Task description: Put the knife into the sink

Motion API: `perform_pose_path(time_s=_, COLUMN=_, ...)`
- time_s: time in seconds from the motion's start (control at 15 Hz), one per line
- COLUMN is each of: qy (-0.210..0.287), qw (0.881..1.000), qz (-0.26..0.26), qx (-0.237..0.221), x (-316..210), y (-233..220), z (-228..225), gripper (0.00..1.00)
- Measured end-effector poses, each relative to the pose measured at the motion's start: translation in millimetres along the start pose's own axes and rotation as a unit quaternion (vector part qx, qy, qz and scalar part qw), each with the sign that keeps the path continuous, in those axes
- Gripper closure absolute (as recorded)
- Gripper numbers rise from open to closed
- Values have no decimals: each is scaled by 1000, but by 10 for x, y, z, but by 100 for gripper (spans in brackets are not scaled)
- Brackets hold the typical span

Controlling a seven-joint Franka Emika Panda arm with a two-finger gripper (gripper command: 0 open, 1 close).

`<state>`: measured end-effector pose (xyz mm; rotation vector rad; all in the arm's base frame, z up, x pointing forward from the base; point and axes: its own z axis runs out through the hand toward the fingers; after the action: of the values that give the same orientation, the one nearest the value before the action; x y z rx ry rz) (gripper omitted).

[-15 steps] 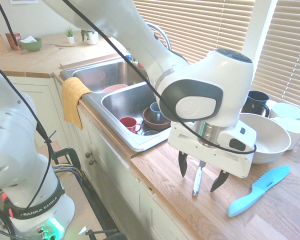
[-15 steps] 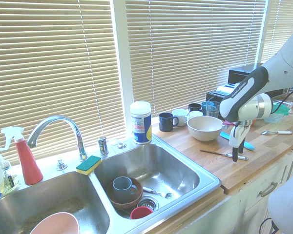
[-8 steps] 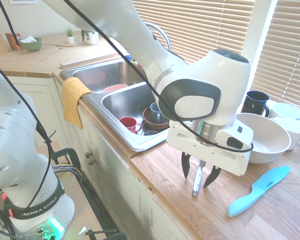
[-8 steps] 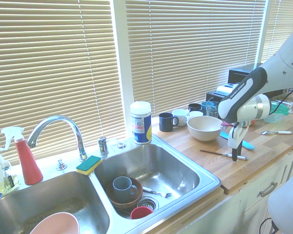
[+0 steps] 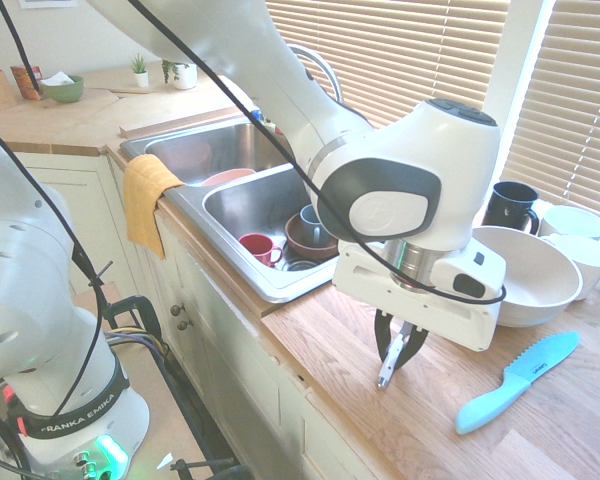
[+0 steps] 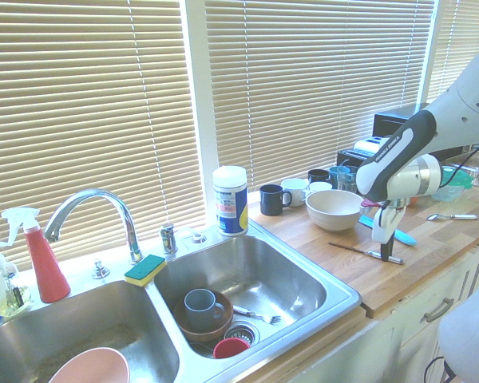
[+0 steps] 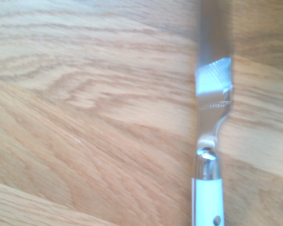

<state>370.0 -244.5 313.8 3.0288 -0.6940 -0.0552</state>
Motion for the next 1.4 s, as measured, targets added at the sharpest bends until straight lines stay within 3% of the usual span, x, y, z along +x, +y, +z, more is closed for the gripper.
perform_pose_path(time_s=0.4, qy=2, qw=1000, qz=16, qx=6, x=13, y=-29, z=-12, gripper=100)
perform_pose_path(time_s=0.67, qy=22, qw=999, qz=38, qx=16, x=112, y=-369, z=-198, gripper=100)
perform_pose_path(time_s=1.0, qy=55, qw=993, qz=99, qx=14, x=61, y=-1255, z=-530, gripper=100)
perform_pose_path(time_s=1.4, qy=78, qw=979, qz=189, qx=28, x=-356, y=-2849, z=-604, gripper=100)
